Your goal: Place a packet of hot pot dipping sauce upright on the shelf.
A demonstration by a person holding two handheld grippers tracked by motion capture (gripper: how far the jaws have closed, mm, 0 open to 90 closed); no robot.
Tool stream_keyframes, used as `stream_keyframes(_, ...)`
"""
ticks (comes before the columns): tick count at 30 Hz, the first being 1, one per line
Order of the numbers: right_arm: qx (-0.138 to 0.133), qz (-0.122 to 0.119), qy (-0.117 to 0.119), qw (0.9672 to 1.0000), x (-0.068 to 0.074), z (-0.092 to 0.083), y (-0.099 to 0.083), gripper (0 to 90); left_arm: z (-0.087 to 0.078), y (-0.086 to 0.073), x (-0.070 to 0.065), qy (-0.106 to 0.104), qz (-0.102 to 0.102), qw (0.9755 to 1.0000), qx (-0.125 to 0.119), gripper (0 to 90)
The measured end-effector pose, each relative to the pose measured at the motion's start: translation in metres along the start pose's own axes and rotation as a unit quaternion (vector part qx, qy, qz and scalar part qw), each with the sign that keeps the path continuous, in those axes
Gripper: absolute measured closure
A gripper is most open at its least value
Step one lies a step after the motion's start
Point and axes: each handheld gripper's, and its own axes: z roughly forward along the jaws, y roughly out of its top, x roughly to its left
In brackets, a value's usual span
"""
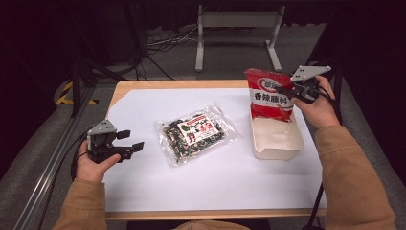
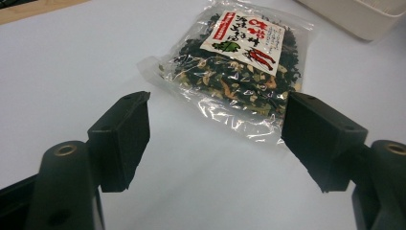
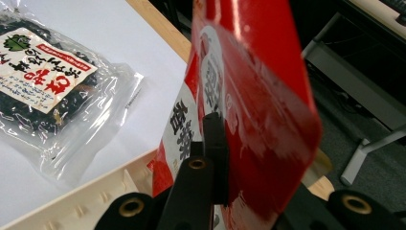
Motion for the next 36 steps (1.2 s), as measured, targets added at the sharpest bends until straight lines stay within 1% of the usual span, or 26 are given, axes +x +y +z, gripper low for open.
stream_keyframes(2, 0.000, -0.001, 0.001, 1.0000, 0.001, 0.002, 0.000, 89.7, 0.000, 0.000, 0.000, 0.000, 0.002, 1.0000, -0.001, 25.6)
stream_keyframes(3, 0.001, -0.002, 0.006, 1.0000, 0.003, 0.006, 0.001, 89.7, 0.000, 0.000, 0.001, 0.000, 0.002, 1.0000, 0.000, 25.6)
stream_keyframes(7, 0.000, -0.004, 0.012, 0.9999, 0.007, 0.010, 0.002, 89.6, 0.000, 0.000, 0.000, 0.000, 0.001, 1.0000, 0.001, 25.6)
stream_keyframes(12, -0.006, 0.005, 0.018, 0.9998, 0.007, 0.013, -0.002, 89.5, 0.001, 0.000, 0.000, 0.000, 0.000, 1.0000, -0.001, 25.6)
stream_keyframes(14, -0.007, 0.009, 0.021, 0.9997, 0.007, 0.013, -0.005, 89.4, 0.001, 0.001, 0.000, 0.000, 0.007, 1.0000, -0.001, 25.6)
stream_keyframes(15, -0.008, 0.012, 0.021, 0.9997, 0.007, 0.014, -0.007, 89.3, 0.001, 0.001, 0.000, 0.001, 0.007, 1.0000, 0.000, 25.6)
stream_keyframes(19, -0.011, 0.019, 0.026, 0.9994, 0.008, 0.015, -0.013, 88.2, 0.003, 0.002, -0.001, -0.003, 0.004, 1.0000, 0.001, 25.6)
stream_keyframes(21, -0.013, 0.021, 0.028, 0.9993, 0.008, 0.015, -0.014, 87.8, 0.004, 0.003, 0.000, -0.004, 0.007, 1.0000, 0.003, 25.6)
stream_keyframes(22, -0.014, 0.026, 0.030, 0.9991, 0.008, 0.015, -0.017, 87.3, 0.004, 0.003, -0.001, -0.004, 0.004, 1.0000, 0.002, 25.6)
stream_keyframes(23, -0.016, 0.030, 0.029, 0.9990, 0.009, 0.015, -0.019, 87.3, 0.005, 0.004, 0.000, -0.004, 0.010, 0.9999, 0.003, 25.6)
stream_keyframes(25, -0.018, 0.033, 0.028, 0.9989, 0.008, 0.015, -0.021, 87.2, 0.005, 0.004, 0.000, -0.006, 0.009, 0.9999, 0.003, 25.5)
stream_keyframes(26, -0.015, 0.039, 0.026, 0.9988, 0.008, 0.014, -0.024, 87.2, 0.006, 0.004, 0.000, -0.006, 0.009, 0.9999, 0.003, 25.5)
stream_keyframes(27, -0.015, 0.039, 0.026, 0.9988, 0.008, 0.014, -0.024, 87.2, 0.006, 0.004, -0.001, -0.007, 0.007, 0.9999, 0.003, 25.5)
stream_keyframes(28, -0.016, 0.043, 0.025, 0.9986, 0.008, 0.013, -0.026, 87.1, 0.007, 0.005, 0.000, -0.007, 0.010, 0.9999, 0.003, 25.6)
stream_keyframes(29, -0.017, 0.048, 0.024, 0.9984, 0.007, 0.012, -0.029, 87.2, 0.007, 0.005, -0.001, -0.008, 0.007, 0.9999, 0.003, 25.5)
stream_keyframes(30, -0.017, 0.052, 0.022, 0.9983, 0.007, 0.011, -0.031, 87.2, 0.008, 0.006, 0.000, -0.007, 0.010, 0.9999, 0.003, 25.6)
stream_keyframes(32, -0.008, 0.059, 0.015, 0.9981, 0.006, 0.010, -0.036, 87.7, 0.009, 0.007, -0.001, -0.009, 0.010, 0.9999, 0.004, 25.5)
stream_keyframes(33, -0.006, 0.063, 0.013, 0.9979, 0.005, 0.010, -0.038, 87.8, 0.010, 0.007, -0.001, -0.012, 0.012, 0.9999, 0.005, 25.6)
stream_keyframes(34, -0.004, 0.068, 0.011, 0.9976, 0.005, 0.009, -0.041, 87.9, 0.011, 0.008, -0.001, -0.012, 0.009, 0.9999, 0.005, 25.5)
stream_keyframes(35, -0.005, 0.072, 0.010, 0.9973, 0.004, 0.009, -0.043, 88.1, 0.012, 0.008, -0.001, -0.013, 0.015, 0.9998, 0.005, 25.5)
stream_keyframes(36, -0.004, 0.076, 0.009, 0.9970, 0.004, 0.008, -0.046, 88.3, 0.012, 0.009, -0.001, -0.012, 0.014, 0.9998, 0.003, 25.5)
